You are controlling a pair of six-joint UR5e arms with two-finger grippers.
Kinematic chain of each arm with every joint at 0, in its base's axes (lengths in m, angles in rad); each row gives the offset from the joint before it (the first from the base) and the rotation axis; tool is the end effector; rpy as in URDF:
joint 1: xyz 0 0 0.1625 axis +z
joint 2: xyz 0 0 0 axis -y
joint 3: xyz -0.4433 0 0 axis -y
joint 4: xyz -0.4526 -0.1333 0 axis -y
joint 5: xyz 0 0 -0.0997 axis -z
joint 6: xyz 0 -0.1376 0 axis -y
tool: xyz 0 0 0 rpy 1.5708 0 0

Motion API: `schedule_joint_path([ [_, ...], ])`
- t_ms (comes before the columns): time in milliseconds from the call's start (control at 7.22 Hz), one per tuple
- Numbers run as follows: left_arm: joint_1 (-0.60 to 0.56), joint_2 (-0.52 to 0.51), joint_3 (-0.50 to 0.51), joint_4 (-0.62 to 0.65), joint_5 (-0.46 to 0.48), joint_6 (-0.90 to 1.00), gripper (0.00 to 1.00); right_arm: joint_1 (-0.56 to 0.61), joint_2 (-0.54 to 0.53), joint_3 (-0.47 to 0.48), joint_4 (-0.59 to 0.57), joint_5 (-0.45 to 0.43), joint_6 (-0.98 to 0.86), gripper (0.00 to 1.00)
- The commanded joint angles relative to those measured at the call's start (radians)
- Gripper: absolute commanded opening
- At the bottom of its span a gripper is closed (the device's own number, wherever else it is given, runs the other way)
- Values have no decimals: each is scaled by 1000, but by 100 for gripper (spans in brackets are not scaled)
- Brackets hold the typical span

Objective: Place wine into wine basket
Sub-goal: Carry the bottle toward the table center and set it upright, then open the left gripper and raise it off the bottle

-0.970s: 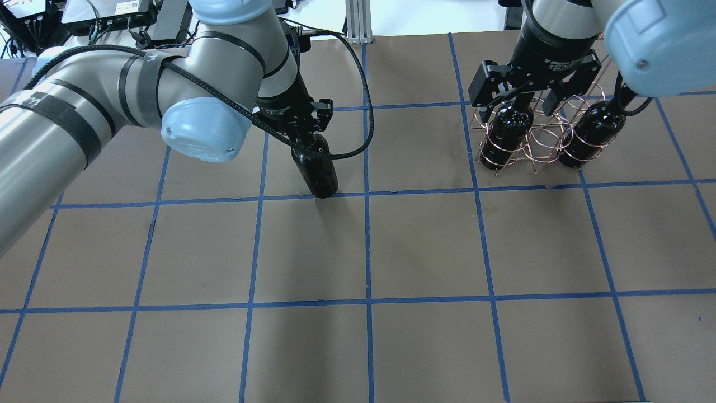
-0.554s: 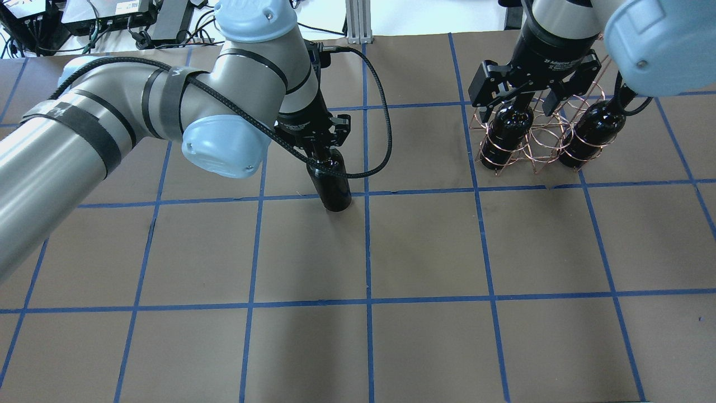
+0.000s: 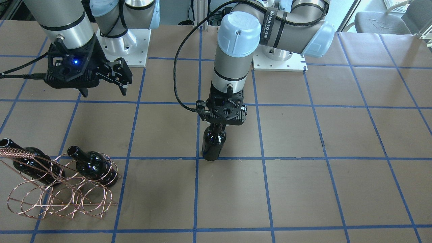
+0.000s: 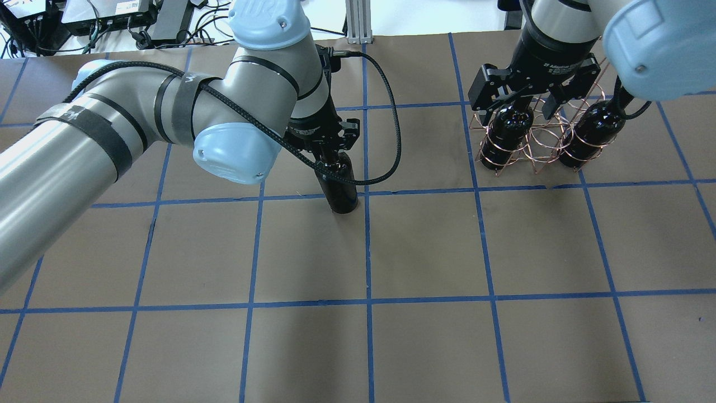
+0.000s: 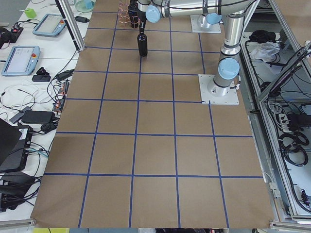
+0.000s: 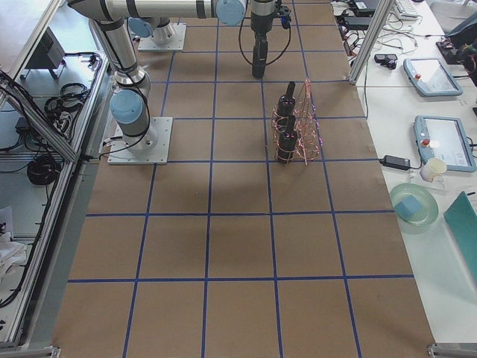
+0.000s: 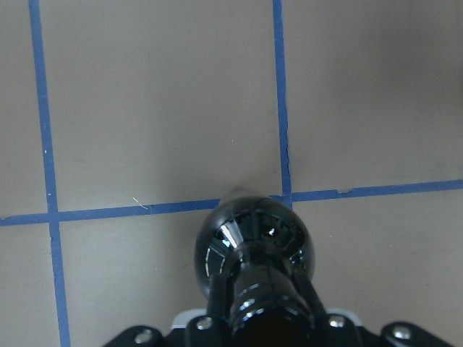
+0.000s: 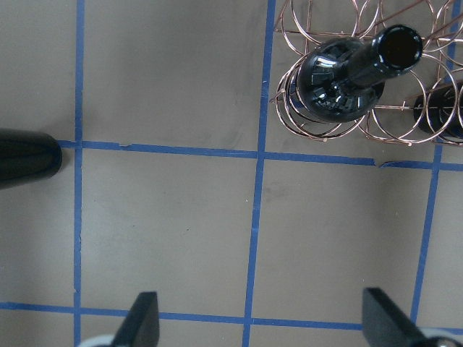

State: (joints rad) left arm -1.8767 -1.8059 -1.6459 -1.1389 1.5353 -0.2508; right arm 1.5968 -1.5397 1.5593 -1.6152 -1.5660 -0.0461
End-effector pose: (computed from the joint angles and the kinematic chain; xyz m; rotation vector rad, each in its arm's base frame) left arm -0.3275 -0.5781 0.3311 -0.0879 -3.0684 0.1648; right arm 0.1487 -0.5657 0.4616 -0.1132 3.1348 -0.0390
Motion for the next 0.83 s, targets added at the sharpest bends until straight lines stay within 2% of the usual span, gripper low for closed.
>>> schedule_joint_path([
  [0,-4,-1,-3,-16,3,-4,100,0,0,1,0,0,0,100],
  [554,17,57,21,-45,-12,-13,100,0,0,1,0,0,2,100],
  [693,27,78,55,-105,-7,-12,100,2,0,1,-2,4,5,100],
])
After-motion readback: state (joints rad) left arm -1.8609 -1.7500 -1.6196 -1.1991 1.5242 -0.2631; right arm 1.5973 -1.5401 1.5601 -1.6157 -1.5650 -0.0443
